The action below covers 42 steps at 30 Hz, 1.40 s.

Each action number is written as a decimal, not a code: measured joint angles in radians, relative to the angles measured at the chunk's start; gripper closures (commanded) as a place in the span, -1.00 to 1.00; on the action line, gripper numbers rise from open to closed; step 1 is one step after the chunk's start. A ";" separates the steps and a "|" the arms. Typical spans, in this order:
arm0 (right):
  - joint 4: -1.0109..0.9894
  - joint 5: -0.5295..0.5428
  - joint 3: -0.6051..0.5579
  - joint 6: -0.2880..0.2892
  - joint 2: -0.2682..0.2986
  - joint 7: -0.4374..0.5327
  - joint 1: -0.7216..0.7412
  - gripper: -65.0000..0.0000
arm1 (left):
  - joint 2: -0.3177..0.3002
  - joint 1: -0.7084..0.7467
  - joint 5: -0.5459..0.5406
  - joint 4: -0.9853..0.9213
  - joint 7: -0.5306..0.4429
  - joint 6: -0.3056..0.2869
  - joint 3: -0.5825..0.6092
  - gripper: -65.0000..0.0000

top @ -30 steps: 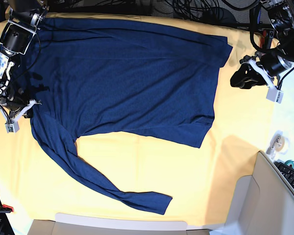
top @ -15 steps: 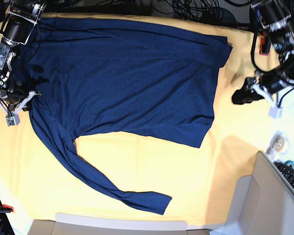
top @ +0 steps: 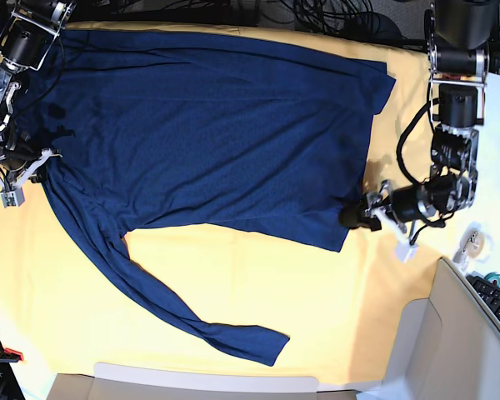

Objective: Fold the T-shirt properly
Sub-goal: 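Lower the left gripper and grasp the hem corner on its side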

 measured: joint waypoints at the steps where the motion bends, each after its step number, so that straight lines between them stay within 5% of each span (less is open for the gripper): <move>1: 0.000 0.001 0.000 0.000 0.000 0.001 0.000 1.00 | 0.001 -0.015 0.011 -0.030 -0.018 0.003 0.028 0.04; 9: 0.000 0.000 0.000 0.000 0.000 0.000 0.000 1.00 | -0.002 -0.068 -0.021 -0.143 -0.165 -0.016 0.183 0.04; 26: 0.000 -0.003 0.000 0.000 -0.002 0.000 0.003 1.00 | -0.071 -0.064 -0.021 -0.144 -0.178 -0.016 0.201 0.04; 42: -0.001 -0.004 0.000 0.000 -0.002 0.000 0.003 1.00 | 0.026 -0.059 -0.034 -0.136 -0.226 -0.016 0.269 0.05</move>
